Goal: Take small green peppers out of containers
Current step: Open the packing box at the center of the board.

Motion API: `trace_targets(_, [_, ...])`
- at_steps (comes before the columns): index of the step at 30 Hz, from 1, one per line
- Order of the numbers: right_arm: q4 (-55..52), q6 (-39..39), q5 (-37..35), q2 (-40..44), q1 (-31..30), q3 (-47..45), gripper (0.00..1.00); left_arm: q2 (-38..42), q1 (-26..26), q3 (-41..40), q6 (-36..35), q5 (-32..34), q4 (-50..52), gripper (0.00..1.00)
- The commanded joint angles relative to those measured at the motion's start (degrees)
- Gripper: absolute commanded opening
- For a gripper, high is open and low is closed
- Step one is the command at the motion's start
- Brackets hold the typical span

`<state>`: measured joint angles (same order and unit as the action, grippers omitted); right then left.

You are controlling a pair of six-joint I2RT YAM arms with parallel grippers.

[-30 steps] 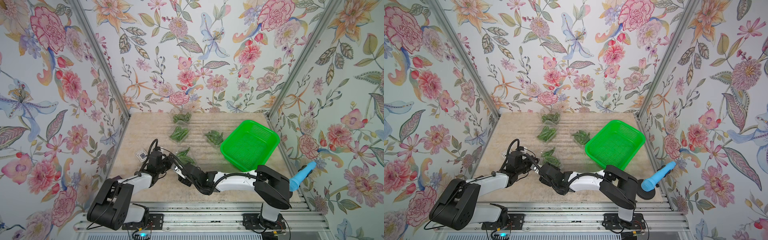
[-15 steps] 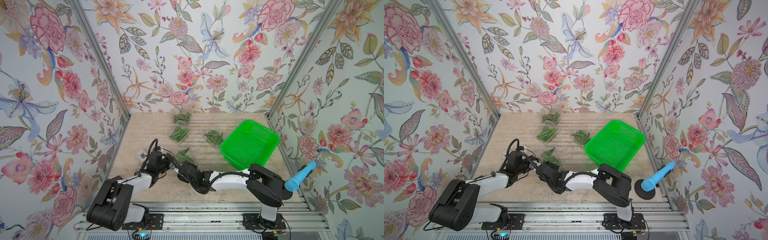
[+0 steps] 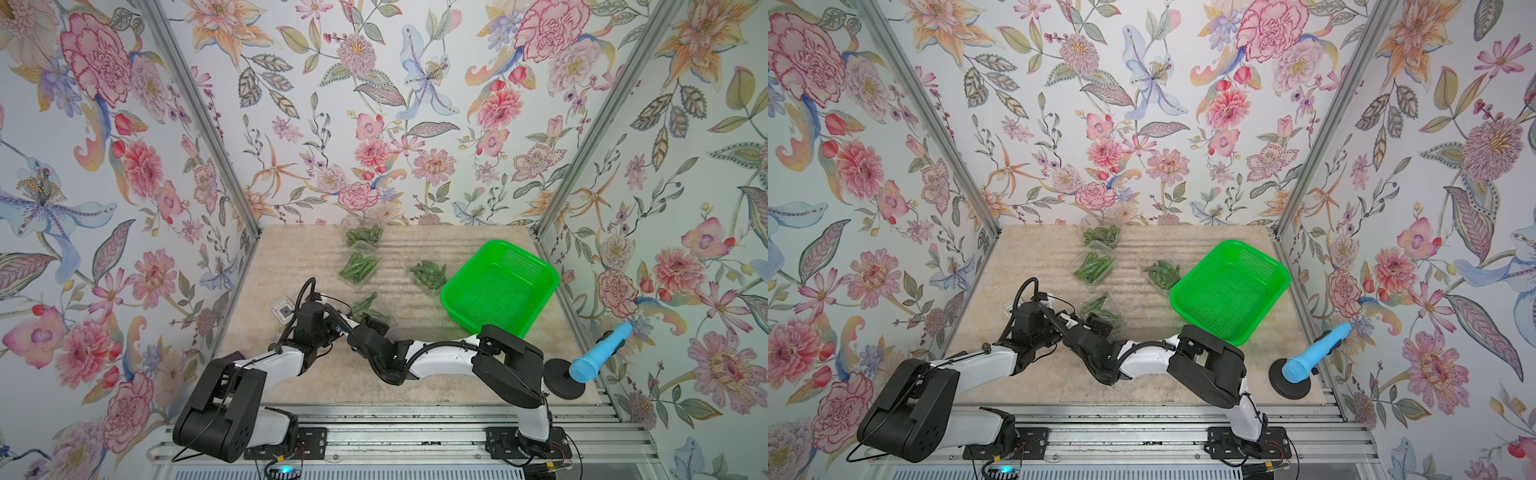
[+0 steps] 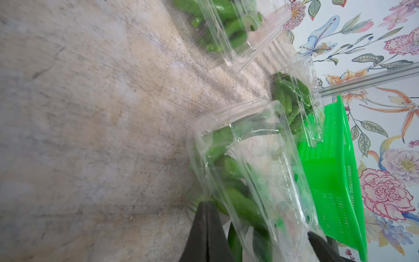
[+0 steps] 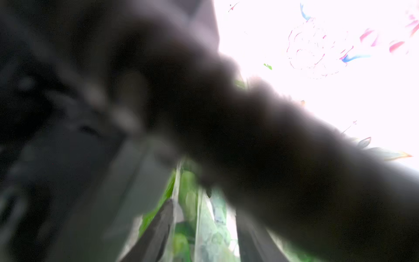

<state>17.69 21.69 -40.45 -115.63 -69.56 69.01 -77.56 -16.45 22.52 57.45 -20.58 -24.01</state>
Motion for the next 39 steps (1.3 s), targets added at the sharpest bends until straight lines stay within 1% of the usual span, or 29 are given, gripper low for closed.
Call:
trace_targets(1, [3.35,1.63,-4.51,-1.52,1.25,1.17,0.26,1.18,0.26,-1.23,-1.2,-0.06,2.21,0.0])
trace_targets(4, [3.83,0.0,-4.83,-1.55,2.03,1.35,0.11,1.38,0.27,-1.26,-1.14,0.23,2.4,0.0])
trace_targets(7, [3.71,-1.88,-4.38,-1.04,2.8,0.97,0.08,1.26,0.26,-1.21,-1.28,0.24,2.47,0.0])
trace_targets(10, [5.25,-2.42,-6.1,-0.5,2.93,0.13,0.06,1.34,0.31,-0.99,-1.35,0.44,2.9,0.0])
trace_targets(14, [5.66,-4.49,-6.77,0.34,3.92,-0.66,0.05,1.7,0.42,-1.1,-1.46,0.46,3.22,0.0])
trace_targets(18, [2.6,-10.19,-4.19,1.87,5.78,-0.87,0.04,2.73,0.71,-1.4,-1.61,0.98,3.93,0.0])
trace_targets(22, [0.69,-14.06,-1.68,2.95,7.18,-1.36,0.03,3.99,0.97,-1.29,-1.8,1.43,4.79,0.0])
trace_targets(32, [-0.01,-16.18,1.49,5.65,7.43,-2.91,0.07,2.25,1.05,-0.33,-2.3,1.76,5.26,0.0])
trace_targets(39, [-5.61,-21.9,5.58,10.33,9.2,-1.57,0.09,2.13,1.33,-0.03,-2.87,2.97,6.83,0.0])
